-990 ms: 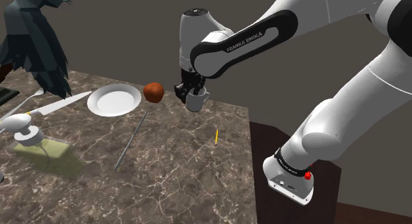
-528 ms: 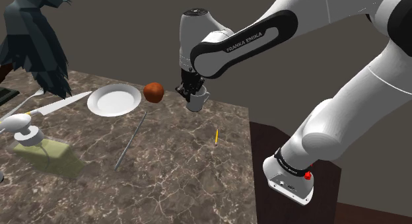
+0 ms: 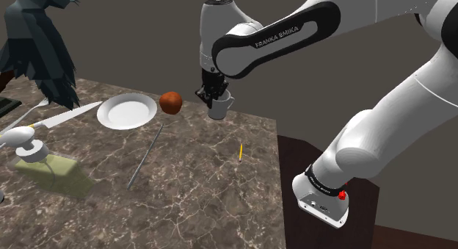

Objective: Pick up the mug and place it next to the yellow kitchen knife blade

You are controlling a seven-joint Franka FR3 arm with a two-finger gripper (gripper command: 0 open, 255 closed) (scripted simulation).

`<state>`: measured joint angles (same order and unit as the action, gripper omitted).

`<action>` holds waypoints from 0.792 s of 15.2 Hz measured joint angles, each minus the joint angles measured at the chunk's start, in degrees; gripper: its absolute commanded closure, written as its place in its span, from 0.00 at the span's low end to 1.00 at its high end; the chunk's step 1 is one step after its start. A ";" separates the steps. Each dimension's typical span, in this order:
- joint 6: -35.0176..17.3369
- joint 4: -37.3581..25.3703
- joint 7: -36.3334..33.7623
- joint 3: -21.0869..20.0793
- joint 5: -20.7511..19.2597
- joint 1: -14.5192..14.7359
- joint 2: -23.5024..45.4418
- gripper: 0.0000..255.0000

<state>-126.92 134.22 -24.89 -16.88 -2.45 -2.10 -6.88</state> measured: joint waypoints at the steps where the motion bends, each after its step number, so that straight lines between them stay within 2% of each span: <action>1: 0.74 -0.26 0.08 -0.01 0.20 0.07 -0.50 1.00; 12: 9.26 -5.50 1.50 0.48 1.42 0.13 -3.95 1.00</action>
<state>-117.66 128.72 -23.39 -16.40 -1.03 -1.97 -10.83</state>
